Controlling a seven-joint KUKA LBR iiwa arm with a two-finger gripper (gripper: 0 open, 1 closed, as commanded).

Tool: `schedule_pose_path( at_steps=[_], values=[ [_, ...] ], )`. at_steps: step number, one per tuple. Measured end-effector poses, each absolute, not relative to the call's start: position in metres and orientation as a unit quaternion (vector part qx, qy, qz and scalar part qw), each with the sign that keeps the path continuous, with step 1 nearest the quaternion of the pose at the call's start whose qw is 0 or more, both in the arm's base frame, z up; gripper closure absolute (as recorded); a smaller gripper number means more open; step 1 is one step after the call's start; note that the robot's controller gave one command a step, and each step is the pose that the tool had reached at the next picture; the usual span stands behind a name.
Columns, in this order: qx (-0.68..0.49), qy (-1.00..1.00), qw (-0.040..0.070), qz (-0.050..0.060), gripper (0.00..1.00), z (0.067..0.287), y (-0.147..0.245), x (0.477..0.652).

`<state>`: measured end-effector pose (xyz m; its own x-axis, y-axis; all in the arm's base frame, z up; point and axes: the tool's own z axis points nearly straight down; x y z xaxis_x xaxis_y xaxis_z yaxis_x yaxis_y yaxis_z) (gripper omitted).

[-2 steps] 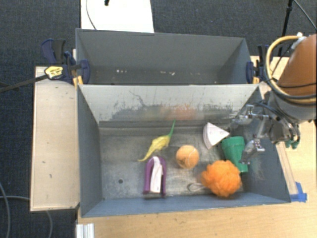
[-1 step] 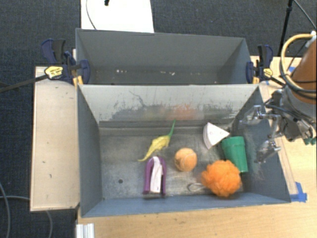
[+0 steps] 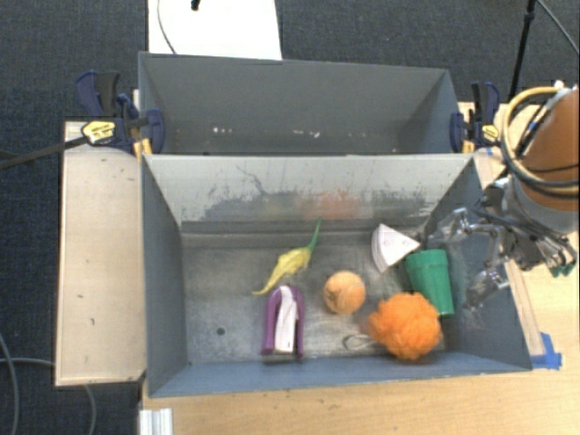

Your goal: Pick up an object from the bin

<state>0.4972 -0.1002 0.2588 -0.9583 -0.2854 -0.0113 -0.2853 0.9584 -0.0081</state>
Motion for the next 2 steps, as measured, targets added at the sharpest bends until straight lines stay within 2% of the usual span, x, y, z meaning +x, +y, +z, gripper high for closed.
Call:
schedule_pose_path(
  at_steps=[1, 2],
  values=[
    [-0.229, 0.973, 0.003, -0.001, 0.00, 0.216, -0.094, 0.523],
    [-0.245, 0.970, 0.006, -0.002, 0.00, 0.196, -0.094, 0.528]
  ],
)
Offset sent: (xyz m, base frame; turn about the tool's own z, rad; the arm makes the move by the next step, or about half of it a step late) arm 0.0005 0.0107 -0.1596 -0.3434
